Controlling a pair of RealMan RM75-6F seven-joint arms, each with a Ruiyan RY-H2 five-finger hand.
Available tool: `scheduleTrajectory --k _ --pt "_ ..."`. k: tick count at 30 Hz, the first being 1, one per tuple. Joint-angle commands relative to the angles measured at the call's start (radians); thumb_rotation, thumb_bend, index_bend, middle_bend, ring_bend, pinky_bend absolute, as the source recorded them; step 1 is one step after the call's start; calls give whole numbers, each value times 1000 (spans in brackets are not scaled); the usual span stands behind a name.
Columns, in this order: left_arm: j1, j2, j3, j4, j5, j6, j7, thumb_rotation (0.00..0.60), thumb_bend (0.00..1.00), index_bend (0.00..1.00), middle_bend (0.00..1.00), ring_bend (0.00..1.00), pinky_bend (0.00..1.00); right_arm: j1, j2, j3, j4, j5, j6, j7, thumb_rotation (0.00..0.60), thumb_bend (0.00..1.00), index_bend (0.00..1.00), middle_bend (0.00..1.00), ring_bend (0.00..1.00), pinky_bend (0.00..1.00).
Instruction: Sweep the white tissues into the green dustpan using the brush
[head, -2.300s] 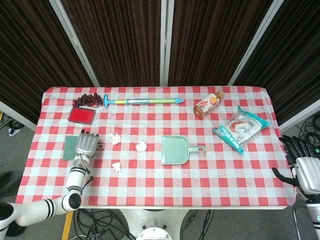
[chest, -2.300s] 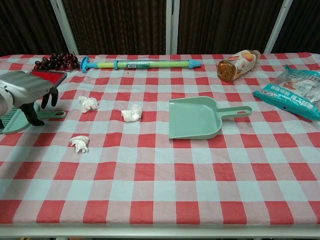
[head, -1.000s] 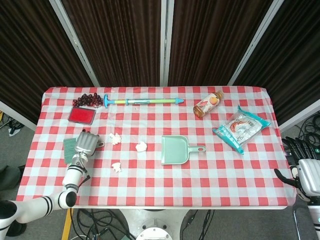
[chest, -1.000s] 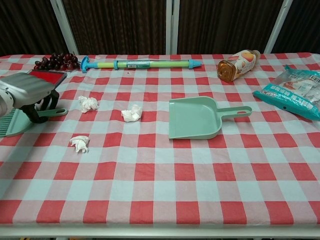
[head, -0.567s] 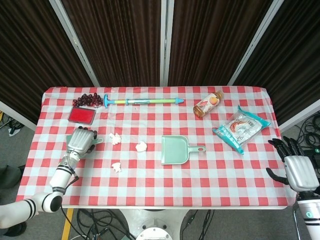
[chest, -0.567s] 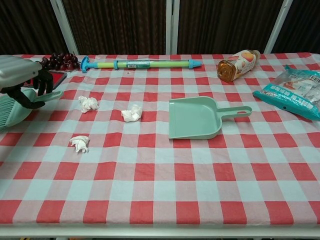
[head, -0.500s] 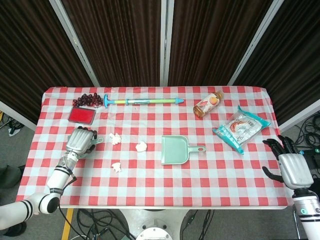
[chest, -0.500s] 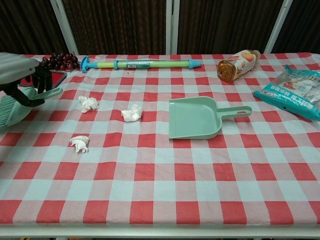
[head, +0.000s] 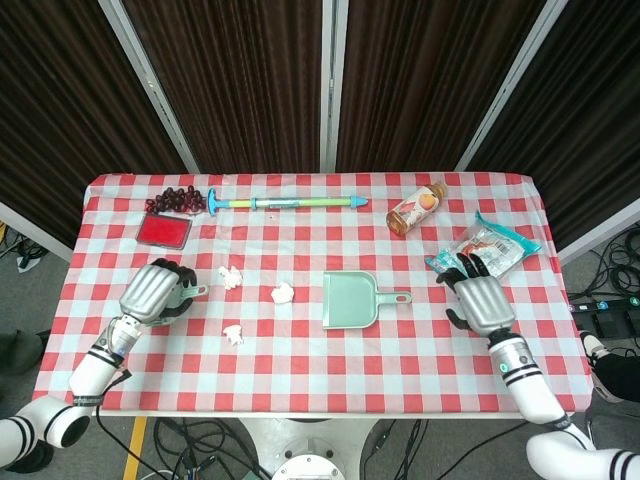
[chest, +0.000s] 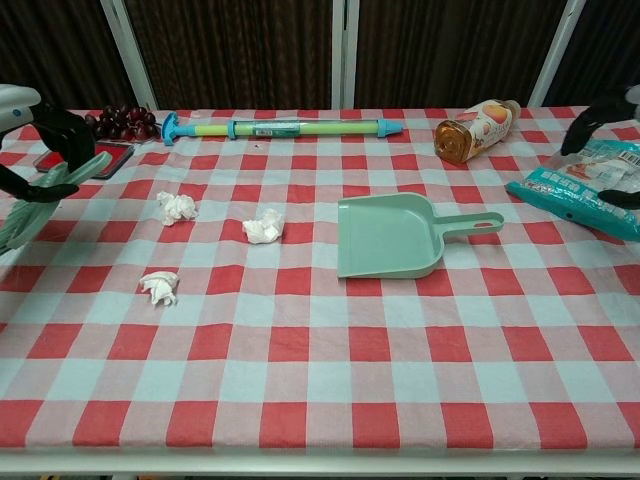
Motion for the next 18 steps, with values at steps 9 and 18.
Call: scheduleTrajectory --k 9,18 --pt "10 5 5 -3 0 -26 -2 600 404 505 541 406 355 145 -220 1 157 165 -53 -219 600 267 333 292 10 0" --pt "9 7 -2 -8 6 -35 2 600 404 505 541 407 355 185 -309 -21 199 218 -15 -319 600 267 352 320 31 0"
